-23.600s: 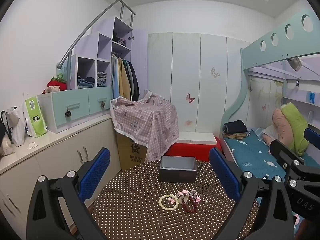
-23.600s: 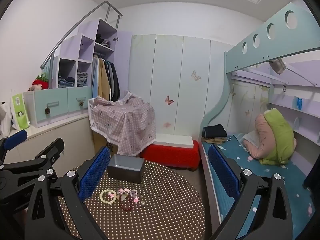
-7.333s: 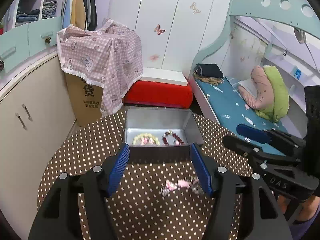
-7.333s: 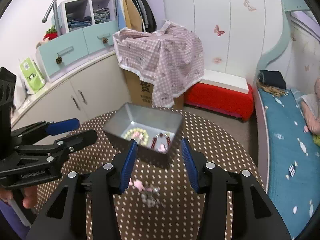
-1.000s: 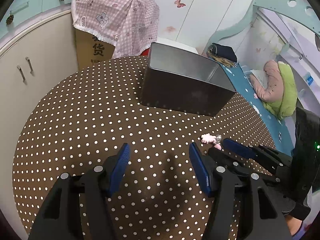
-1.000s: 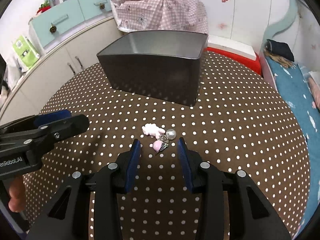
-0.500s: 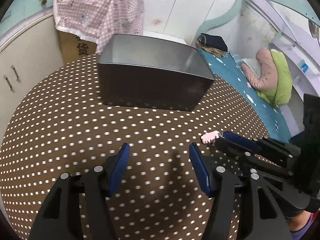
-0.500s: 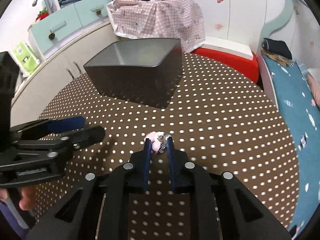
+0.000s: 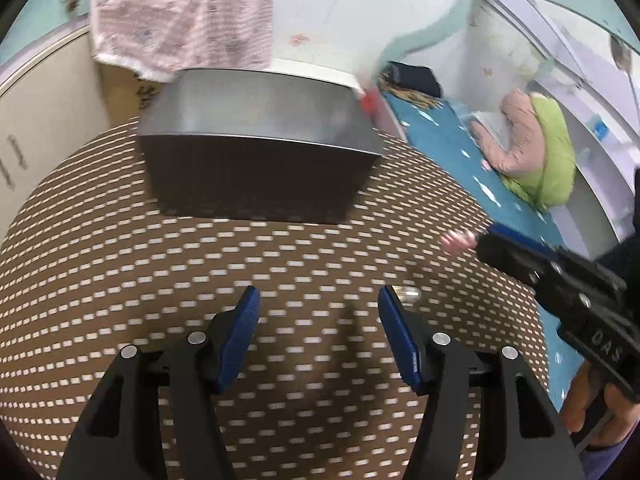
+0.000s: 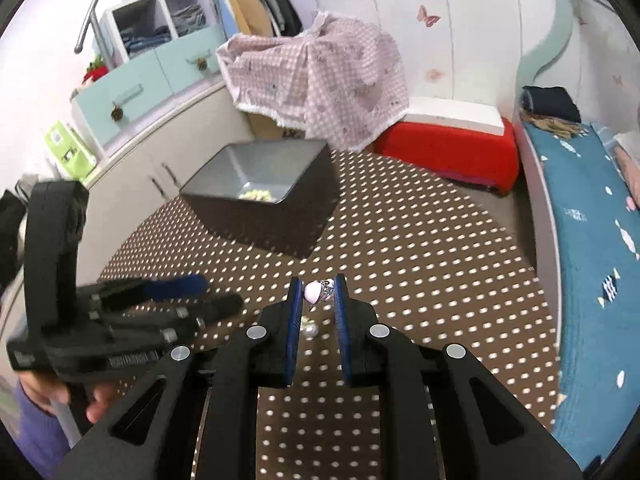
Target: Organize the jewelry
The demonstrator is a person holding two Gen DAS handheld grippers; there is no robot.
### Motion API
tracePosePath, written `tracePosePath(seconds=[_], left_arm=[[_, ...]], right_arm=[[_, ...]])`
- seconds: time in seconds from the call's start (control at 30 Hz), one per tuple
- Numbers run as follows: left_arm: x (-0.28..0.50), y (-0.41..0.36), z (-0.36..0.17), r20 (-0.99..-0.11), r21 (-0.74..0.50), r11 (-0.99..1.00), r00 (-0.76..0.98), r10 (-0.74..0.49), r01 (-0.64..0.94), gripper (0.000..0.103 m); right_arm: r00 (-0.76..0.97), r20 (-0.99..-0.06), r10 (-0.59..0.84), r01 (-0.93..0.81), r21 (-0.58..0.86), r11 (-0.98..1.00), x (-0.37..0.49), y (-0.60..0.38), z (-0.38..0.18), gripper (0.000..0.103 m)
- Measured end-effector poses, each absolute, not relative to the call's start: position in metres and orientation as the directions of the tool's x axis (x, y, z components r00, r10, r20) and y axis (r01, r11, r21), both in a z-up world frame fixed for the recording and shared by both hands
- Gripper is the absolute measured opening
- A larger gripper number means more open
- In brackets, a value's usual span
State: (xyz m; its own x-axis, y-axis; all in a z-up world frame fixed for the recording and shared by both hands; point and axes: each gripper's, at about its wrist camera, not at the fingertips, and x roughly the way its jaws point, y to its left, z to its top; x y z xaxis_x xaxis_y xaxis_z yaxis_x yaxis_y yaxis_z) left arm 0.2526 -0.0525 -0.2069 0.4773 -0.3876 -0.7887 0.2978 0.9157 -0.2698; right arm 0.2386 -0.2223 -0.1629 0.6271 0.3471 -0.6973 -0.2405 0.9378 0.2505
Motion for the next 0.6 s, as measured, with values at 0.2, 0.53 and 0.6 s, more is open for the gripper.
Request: tracePosePath(seconds=[0.2, 0.53, 0.6], left_arm=[[0.25, -0.099, -0.214, -0.802, -0.231, 0.895, 0.446, -0.397, 0.382, 0.057], [0.255, -0.119, -0.222, -0.822, -0.106, 0.912, 0.481, -0.305, 0.396, 0.02], [0.258, -0.118, -0.222, -0.823, -0.105, 0.911, 0.48, -0.304, 0.398, 0.017]], right_arm=[[0.635, -0.699, 0.328, -0.199, 0.262, 0.944, 0.237, -0.245, -0.165, 0.016], [0.622, -0.702, 0.346, -0.197, 0.288, 0.937, 0.239, -0.253, -0.176, 0.017], [0.62, -0.702, 0.351, -0.202, 0.29, 0.936, 0.239, -0.252, -0.176, 0.017]])
